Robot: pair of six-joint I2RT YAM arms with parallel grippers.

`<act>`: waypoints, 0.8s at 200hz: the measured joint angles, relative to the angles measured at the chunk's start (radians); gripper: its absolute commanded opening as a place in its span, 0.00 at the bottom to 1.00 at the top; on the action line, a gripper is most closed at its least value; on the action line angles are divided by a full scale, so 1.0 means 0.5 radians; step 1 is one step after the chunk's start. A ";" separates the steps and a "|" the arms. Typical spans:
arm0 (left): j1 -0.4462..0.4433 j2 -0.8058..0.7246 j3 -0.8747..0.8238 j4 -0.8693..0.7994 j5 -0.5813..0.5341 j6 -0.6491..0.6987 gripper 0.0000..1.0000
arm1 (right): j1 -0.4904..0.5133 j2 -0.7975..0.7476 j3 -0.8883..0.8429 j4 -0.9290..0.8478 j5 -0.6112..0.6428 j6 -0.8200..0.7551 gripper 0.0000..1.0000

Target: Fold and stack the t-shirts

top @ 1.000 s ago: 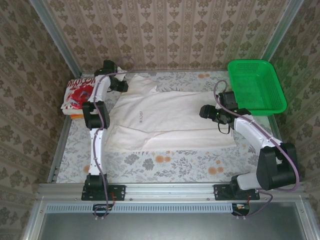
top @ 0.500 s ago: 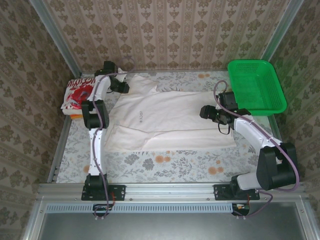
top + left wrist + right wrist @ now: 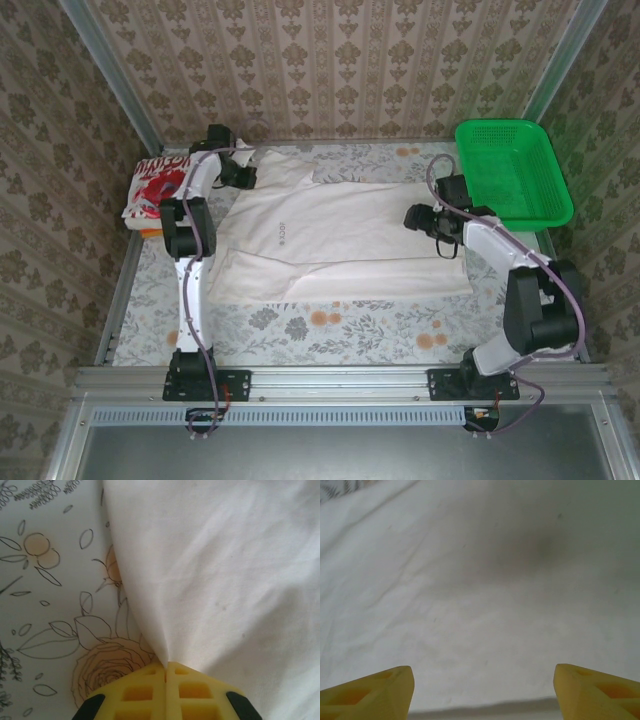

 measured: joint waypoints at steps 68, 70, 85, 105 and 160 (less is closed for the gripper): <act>0.029 -0.158 -0.104 0.098 0.055 -0.014 0.00 | -0.195 0.797 0.916 -0.118 0.389 0.003 0.53; 0.031 -0.164 -0.104 0.100 0.056 -0.015 0.00 | -0.199 0.821 0.942 -0.120 0.398 0.003 0.53; 0.048 -0.191 -0.104 0.122 0.067 -0.021 0.00 | -0.218 0.986 1.141 -0.166 0.453 0.008 0.53; 0.065 -0.198 -0.104 0.142 0.069 -0.031 0.00 | -0.219 1.176 1.368 -0.222 0.478 0.043 0.53; 0.125 -0.198 -0.110 0.144 0.082 -0.035 0.00 | -0.182 1.527 1.814 -0.402 0.477 0.117 0.54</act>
